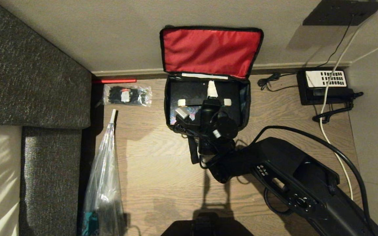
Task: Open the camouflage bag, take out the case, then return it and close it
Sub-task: Grip the handle
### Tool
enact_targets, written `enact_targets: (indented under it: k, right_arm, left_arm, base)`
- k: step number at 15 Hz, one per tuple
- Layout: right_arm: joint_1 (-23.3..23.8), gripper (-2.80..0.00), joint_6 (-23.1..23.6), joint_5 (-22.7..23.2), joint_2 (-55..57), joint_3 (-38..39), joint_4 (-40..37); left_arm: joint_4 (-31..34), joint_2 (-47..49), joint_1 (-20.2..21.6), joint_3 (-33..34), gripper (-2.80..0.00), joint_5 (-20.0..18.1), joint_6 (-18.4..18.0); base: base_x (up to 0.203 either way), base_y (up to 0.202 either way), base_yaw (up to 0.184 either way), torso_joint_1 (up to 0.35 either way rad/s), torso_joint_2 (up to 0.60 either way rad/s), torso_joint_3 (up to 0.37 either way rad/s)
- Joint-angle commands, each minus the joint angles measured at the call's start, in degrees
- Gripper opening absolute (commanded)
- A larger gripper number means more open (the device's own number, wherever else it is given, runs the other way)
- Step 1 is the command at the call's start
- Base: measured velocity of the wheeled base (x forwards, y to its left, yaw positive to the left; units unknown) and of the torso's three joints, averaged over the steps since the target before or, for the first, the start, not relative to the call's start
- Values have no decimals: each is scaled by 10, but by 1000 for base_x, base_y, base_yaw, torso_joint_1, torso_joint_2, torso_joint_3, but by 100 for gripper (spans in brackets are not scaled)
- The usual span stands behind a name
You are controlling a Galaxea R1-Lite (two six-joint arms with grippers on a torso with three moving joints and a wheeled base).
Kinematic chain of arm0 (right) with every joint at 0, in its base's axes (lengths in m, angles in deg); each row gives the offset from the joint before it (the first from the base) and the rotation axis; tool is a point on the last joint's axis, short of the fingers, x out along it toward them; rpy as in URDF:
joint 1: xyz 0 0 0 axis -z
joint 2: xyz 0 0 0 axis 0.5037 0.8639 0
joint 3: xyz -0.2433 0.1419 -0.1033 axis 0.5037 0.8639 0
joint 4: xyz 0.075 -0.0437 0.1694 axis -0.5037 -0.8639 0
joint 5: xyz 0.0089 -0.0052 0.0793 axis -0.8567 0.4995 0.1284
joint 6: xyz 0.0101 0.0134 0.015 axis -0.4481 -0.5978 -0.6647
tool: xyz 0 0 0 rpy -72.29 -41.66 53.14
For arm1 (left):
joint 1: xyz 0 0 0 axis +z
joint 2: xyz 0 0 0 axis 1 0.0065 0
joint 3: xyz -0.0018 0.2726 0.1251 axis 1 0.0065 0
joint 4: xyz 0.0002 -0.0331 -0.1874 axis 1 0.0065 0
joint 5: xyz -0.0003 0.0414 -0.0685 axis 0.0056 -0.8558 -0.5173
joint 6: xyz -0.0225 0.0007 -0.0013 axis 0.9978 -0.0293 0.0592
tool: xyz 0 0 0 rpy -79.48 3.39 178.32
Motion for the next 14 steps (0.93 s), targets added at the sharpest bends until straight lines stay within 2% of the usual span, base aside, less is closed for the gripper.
enact_targets:
  k: [1, 2, 3, 4, 14]
  right_arm:
    - [0, 0, 6, -5, 5, 0, 4]
    - [1, 0, 6, -5, 7, 0, 4]
    - [1, -34, 6, -5, 6, 1, 4]
    - [2, -280, 6, -4, 6, 2, 4]
    - [0, -280, -2, -9, 12, -5, 4]
  left_arm:
    - [0, -1, 0, 2, -280, 0, 0]
    - [0, -1, 0, 2, -280, 0, 0]
    - [0, -1, 0, 2, -280, 0, 0]
    - [0, -1, 0, 2, -280, 0, 0]
    - [0, -1, 0, 2, -280, 0, 0]
  base:
    - [0, 0, 0, 0, 0, 0]
    - [0, 0, 0, 0, 0, 0]
    - [0, 0, 0, 0, 0, 0]
    - [0, 0, 0, 0, 0, 0]
    - [0, 0, 0, 0, 0, 0]
